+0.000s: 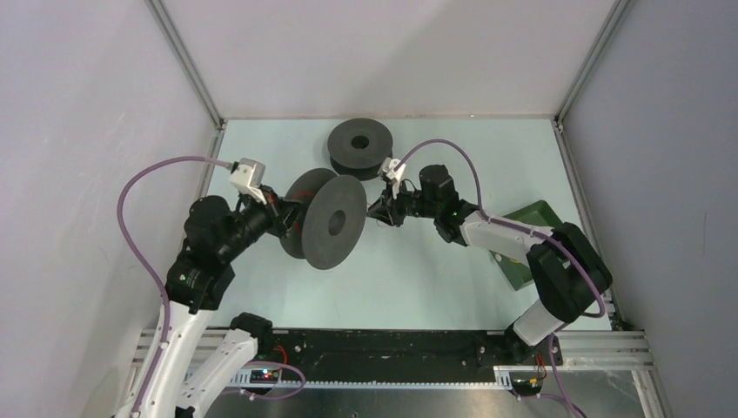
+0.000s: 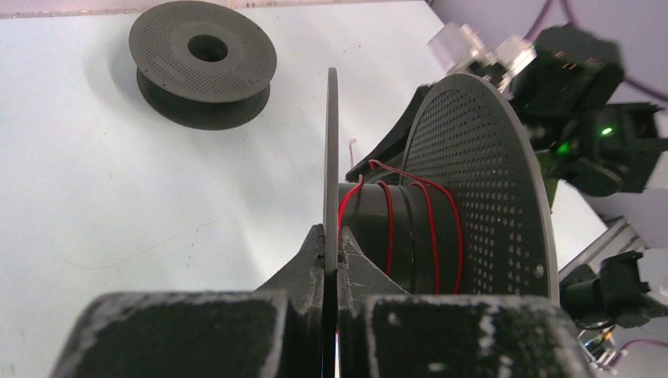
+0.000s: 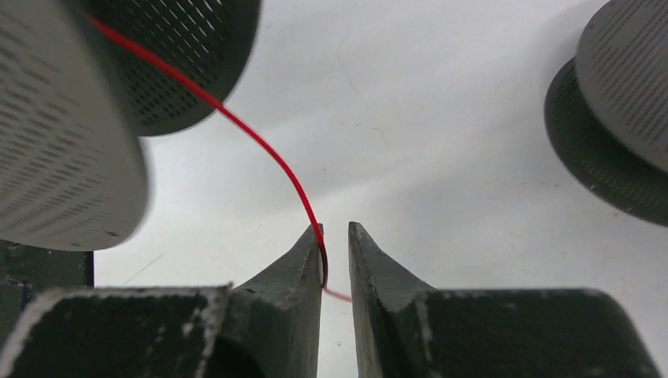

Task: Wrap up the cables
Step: Wrap the cable around the cable reel.

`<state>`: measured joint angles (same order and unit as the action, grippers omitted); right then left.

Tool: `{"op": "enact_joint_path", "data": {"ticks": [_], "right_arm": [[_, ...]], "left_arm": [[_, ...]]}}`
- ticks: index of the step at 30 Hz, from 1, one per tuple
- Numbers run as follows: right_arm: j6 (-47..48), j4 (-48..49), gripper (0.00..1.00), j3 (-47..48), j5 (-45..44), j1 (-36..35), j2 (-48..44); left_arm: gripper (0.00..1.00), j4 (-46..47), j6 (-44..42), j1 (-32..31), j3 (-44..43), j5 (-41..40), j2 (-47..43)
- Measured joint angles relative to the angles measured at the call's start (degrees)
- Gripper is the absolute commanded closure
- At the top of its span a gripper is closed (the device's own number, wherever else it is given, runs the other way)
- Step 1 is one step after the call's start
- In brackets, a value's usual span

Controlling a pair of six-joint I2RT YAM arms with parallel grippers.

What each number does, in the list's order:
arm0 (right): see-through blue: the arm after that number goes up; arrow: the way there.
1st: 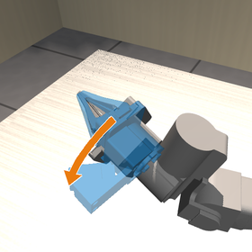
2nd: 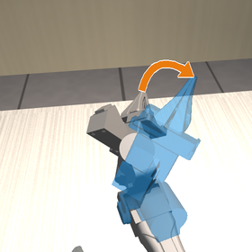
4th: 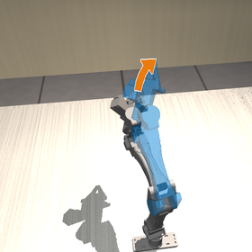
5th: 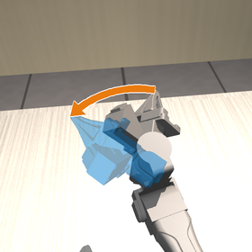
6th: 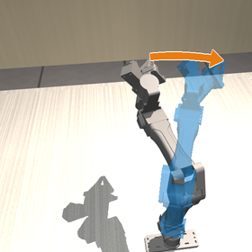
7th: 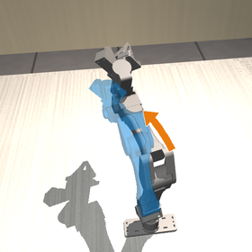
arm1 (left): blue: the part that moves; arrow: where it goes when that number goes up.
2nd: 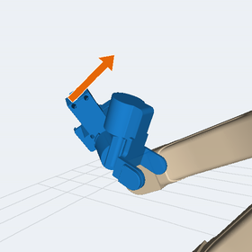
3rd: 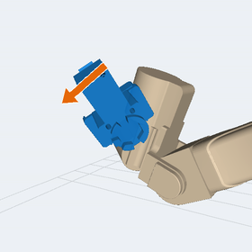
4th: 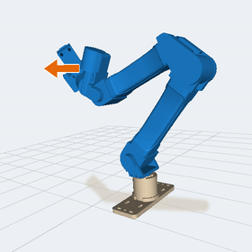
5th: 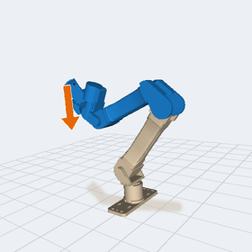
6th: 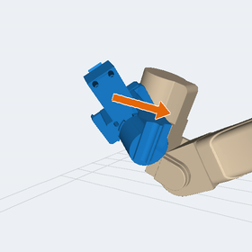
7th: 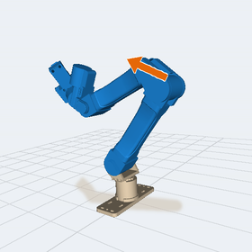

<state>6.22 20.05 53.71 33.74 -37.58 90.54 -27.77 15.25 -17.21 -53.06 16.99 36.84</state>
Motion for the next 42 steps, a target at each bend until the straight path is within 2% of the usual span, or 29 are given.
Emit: {"op": "enact_joint_path", "data": {"ticks": [12,17,24,30,36,42], "right_arm": [[-6.4,11.9,0.70,-3.6,3.4,-0.1,6.6],[-7.3,18.2,0.69,-6.2,3.4,-0.7,7.5],[-8.7,27.5,0.54,-8.2,2.9,-2.3,9.4],[-8.2,34.6,0.53,-12.5,1.0,-3.6,9.6],[-7.6,36.8,0.52,-15.3,-1.7,-3.7,8.9],[-7.3,32.8,0.46,-18.1,-6.2,-1.9,1.6]], "left_arm": [[1.00,4.4,7.9,1.0,0.0,0.3,-2.0],[1.00,7.3,11.0,1.3,0.5,0.4,-2.9],[1.00,11.6,16.3,1.9,2.6,0.4,-4.1],[1.00,14.0,20.0,2.8,3.6,0.4,-4.4],[1.00,15.5,21.0,3.5,3.7,0.2,-4.8],[1.00,16.1,20.9,3.8,4.0,-0.3,-5.3]]}}
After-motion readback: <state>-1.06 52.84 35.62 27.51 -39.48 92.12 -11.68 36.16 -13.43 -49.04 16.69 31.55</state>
